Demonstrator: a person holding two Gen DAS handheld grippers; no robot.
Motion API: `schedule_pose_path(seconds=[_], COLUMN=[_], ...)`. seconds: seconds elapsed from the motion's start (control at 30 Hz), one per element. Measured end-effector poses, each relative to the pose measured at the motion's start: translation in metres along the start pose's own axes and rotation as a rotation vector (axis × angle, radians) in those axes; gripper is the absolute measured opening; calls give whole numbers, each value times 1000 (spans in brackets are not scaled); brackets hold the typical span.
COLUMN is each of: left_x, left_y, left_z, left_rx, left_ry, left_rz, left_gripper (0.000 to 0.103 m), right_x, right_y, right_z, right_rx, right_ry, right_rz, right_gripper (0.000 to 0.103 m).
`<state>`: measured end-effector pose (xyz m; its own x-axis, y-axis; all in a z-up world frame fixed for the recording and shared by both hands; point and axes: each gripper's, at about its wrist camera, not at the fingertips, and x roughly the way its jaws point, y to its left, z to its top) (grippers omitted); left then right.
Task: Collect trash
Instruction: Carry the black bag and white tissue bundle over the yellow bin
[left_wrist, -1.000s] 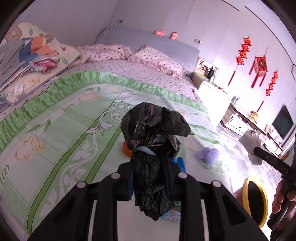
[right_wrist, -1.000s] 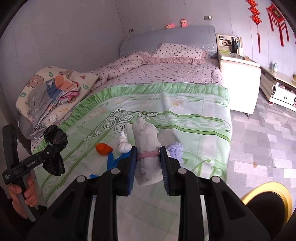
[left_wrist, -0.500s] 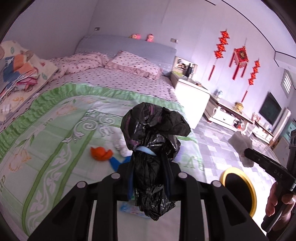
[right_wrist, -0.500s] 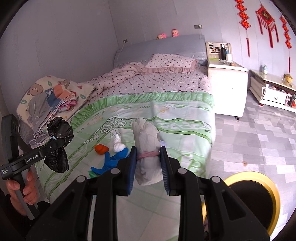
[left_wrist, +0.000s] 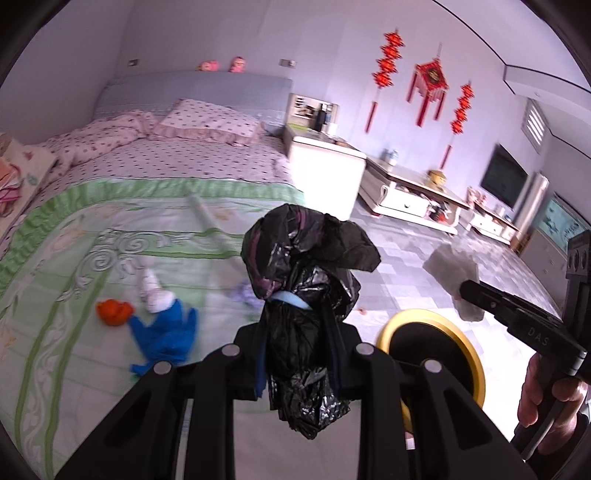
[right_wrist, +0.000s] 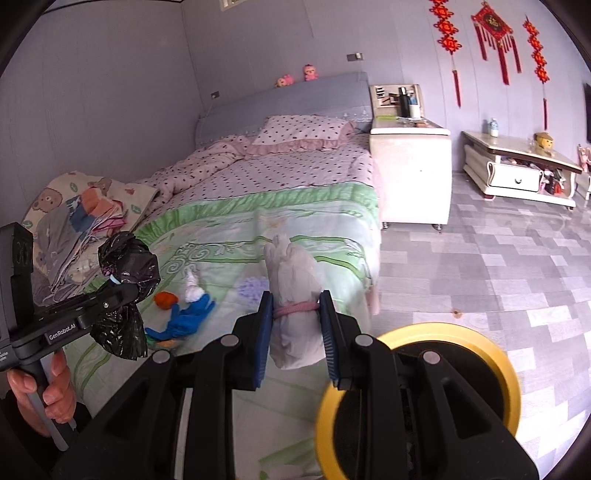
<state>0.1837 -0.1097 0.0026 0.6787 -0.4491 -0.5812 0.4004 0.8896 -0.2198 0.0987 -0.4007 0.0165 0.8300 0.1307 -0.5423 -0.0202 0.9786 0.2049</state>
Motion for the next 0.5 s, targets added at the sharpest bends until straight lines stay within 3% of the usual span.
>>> schedule_pose_path(seconds=[0.5], left_x=[62], left_y=[-95], left_z=[-9], left_rx=[125], left_ry=[95], left_rz=[-142], left_gripper=[23], right_x=[-30], right_y=[-93], right_z=[-31], right_rx=[99], right_ry=[29], right_rz=[-118], right_gripper=[24])
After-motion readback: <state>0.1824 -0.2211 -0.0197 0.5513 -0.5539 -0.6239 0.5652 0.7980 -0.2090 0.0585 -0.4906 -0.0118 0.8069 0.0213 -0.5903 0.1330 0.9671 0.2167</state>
